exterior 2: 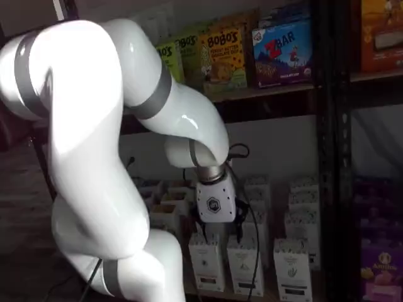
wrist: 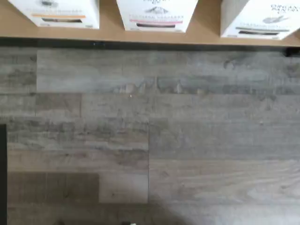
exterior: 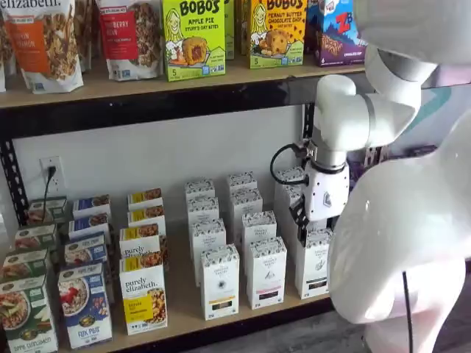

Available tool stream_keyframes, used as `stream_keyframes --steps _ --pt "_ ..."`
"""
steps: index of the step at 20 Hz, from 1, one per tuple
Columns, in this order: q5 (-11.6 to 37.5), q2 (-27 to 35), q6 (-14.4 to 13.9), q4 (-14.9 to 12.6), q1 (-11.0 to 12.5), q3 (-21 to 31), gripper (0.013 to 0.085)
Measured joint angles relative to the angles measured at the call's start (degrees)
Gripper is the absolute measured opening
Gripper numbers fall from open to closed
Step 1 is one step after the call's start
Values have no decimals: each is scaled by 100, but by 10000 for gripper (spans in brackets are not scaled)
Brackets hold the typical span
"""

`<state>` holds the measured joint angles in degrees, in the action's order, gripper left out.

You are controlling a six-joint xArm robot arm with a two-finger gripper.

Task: Pick up the white box with a green strip in the middle, on the bottom shelf, the sixth box from the left

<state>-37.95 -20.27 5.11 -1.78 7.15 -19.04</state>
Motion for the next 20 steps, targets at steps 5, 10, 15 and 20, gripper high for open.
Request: stream_keyframes --steps 5,10,15,20 --pt "724 846 210 63 163 -195 850" --pt "1364 1576 212 -31 244 -418 850" --pt "1854 2525 229 2 227 -890 850" --pt "2138 3326 -194 -473 257 -1383 850"
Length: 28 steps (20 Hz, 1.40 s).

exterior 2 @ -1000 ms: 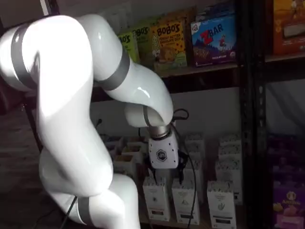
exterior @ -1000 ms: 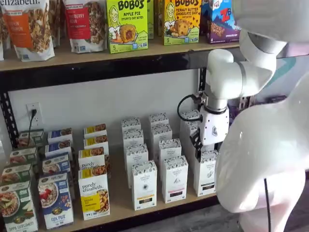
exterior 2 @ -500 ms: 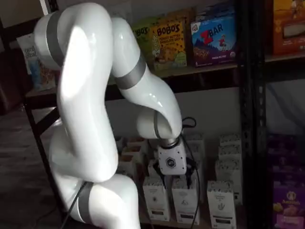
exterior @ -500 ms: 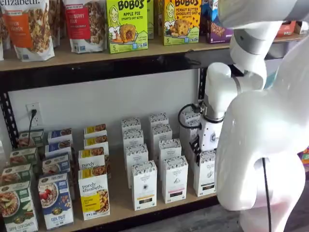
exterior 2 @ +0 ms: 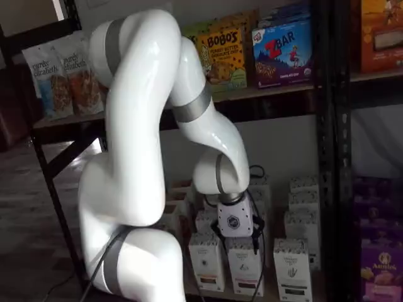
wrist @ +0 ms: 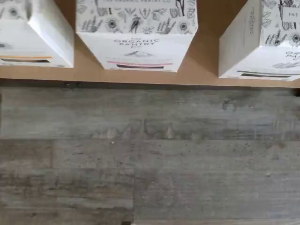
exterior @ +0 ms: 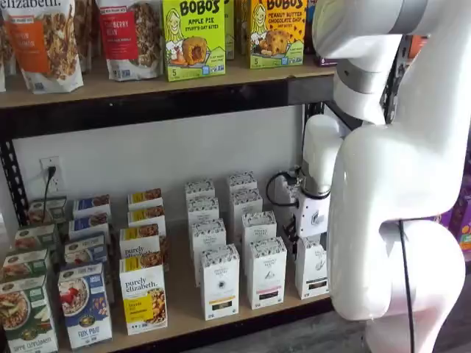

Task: Pick up the white box with a green strip in the middle, on the bottom shelf, the sixth box from the left

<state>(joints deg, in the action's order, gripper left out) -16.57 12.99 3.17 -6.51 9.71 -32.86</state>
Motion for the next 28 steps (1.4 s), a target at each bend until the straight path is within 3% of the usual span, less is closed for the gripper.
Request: stream_keyframes --steps 1,7,13,18,23,28 --pt "16 163 -76 -94 12 -118 850" --pt "134 864 227 115 118 -744 850" --pt "3 1540 725 438 306 -1623 850" --pt "-238 2095 938 464 495 -2398 850" --pt "-320 2504 1349 788 602 -2943 850" --pt "-355 2759 1394 754 681 -3306 850"
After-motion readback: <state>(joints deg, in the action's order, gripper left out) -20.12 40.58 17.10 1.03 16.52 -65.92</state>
